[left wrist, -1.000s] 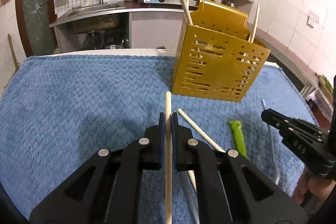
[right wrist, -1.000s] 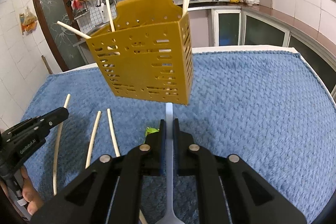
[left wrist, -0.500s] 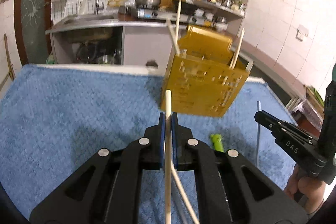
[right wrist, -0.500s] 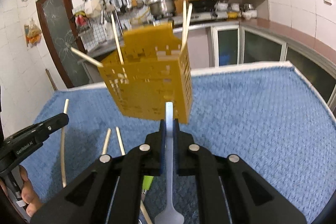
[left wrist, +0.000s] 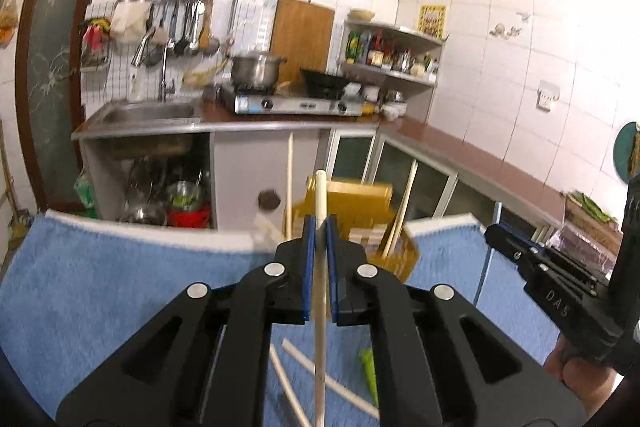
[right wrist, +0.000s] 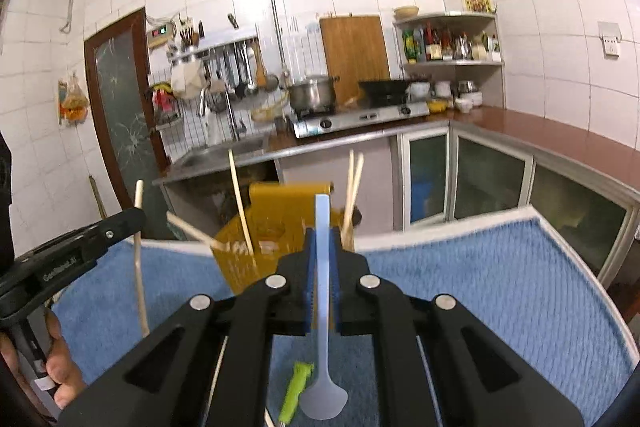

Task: Organize utensils
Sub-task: 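Raise the chopstick and spoon and lower them into the yellow holder, then open both grippers to release the chopstick and spoon into the holder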

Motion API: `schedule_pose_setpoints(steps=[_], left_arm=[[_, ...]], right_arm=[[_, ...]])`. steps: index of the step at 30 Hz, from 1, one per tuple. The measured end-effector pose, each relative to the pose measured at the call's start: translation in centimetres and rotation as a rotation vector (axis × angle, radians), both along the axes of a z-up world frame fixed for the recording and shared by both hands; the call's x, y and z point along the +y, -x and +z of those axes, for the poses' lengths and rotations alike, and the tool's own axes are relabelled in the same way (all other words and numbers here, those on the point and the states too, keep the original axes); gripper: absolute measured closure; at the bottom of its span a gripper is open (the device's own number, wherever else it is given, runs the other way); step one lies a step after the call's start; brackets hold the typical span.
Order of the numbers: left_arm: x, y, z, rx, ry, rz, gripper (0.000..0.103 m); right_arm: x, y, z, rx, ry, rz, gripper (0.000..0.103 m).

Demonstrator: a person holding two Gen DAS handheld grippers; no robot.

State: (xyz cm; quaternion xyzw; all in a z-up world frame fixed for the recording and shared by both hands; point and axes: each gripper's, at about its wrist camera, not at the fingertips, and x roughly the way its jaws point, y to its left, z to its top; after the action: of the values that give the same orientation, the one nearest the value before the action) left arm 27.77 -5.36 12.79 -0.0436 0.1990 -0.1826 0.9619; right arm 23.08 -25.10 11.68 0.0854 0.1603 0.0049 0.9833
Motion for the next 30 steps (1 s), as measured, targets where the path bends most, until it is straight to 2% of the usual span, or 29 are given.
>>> schedule_pose_setpoints(steps=[9,15,18,23,30], left_arm=[[-3.0,-4.6,6.1,-0.153,0.003,0.006,0.099],[-3.8,-8.4,7.5,-0.275,0.035,0.044,0.099],[-4.3,-10.4,6.6,-0.314,0.048,0.058,0.099],[-5.2,-13.2,2.7,-0.258,0.047,0.044,0.099],[-4.9,-14.0,-2.2,-0.146,0.001,0.034,0.098]], right_arm=[[-1.2,-4.5,4.3,-0.136,-0.013,-0.033,0.096],[-0.1,-7.5,4.6,-0.225,0.010,-0.027,0.096],[0.3,-8.8,3.5,-0.221,0.018,-0.025,0.096],[0.5,-10.4,0.8,-0.182,0.022,-0.019,0.096],[-0.3,-11.3,-3.6,-0.092,0.007,-0.011,0.096]])
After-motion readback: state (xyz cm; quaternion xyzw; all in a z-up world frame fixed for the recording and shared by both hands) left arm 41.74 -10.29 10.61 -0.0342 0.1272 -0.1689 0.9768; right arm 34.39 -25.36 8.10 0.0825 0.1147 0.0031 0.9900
